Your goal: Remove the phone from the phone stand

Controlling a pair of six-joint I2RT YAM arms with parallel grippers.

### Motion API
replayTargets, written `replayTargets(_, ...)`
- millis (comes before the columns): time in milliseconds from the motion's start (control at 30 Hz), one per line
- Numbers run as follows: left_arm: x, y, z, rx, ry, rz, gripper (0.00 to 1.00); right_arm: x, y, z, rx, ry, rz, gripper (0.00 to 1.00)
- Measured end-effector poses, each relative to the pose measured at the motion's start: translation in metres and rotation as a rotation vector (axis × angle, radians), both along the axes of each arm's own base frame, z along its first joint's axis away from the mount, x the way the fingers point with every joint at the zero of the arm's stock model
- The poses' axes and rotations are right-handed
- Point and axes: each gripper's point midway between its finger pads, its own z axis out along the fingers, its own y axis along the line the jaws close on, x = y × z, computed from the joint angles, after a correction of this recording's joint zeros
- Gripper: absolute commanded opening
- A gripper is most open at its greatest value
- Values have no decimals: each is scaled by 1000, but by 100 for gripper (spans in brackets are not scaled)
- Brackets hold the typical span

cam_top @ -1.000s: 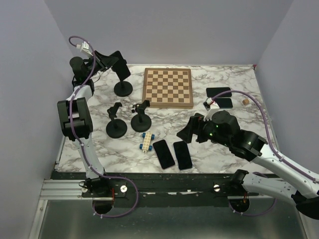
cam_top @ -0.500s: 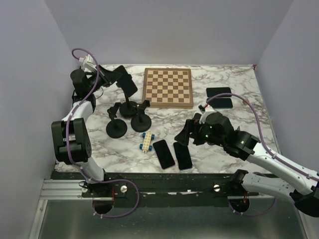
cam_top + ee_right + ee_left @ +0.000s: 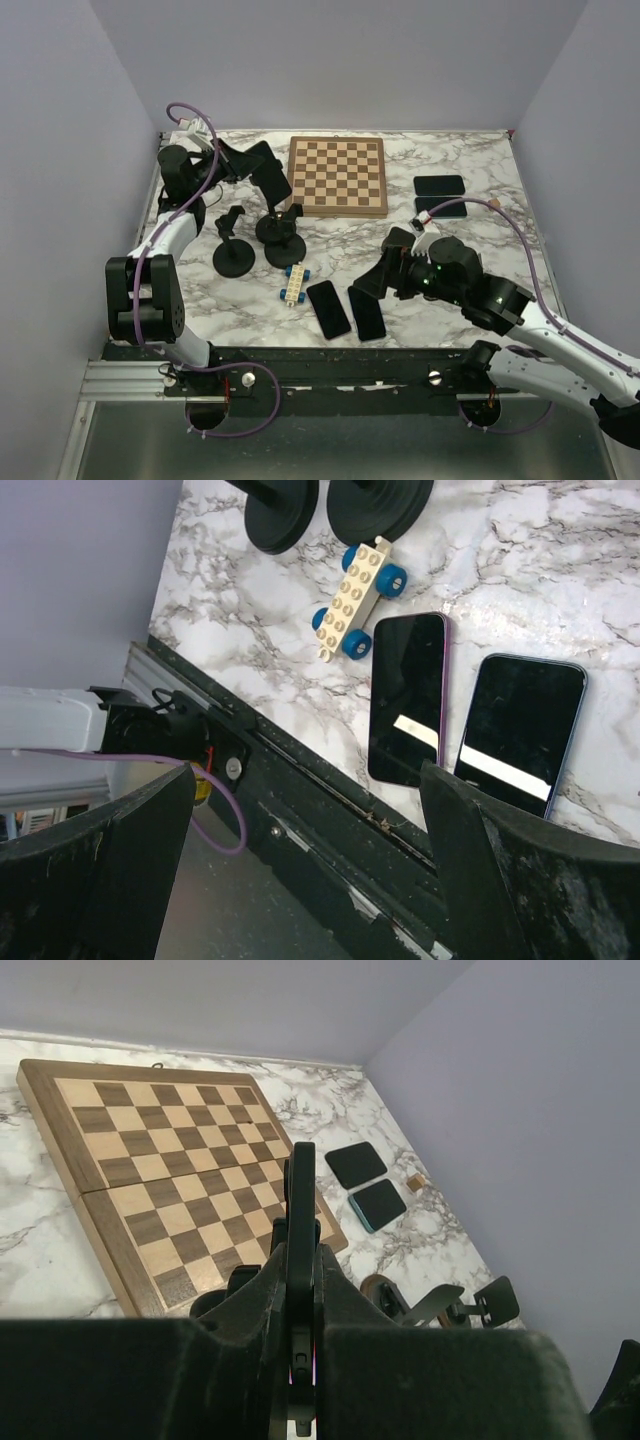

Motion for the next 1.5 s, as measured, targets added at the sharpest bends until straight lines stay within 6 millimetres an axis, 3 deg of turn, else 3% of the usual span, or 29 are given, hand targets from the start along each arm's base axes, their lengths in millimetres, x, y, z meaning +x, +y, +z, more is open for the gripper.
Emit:
replayTargets(233,2,7,0,3,8,12,5,-2,-2,-7,4,26,-12,100)
replayTargets(533,16,36,1,15,18,44,5,1,3,-20,-28,64,-15,100)
replayTargets(967,24,27,-1,23,-32,-29,7,1,6,-28,-24,76,-14,100)
replayTargets(1200,13,15,-3,58,-89,-108,25,2,7,-24,-11,65,-13,100)
replayTargets(1333,9,14,-8,57,-90,-123,53,1,8,-22,-4,63,-7,100)
replayTargets(1500,1,13,-17,43,-54,-115,74,2,8,-23,-14,54,1,100)
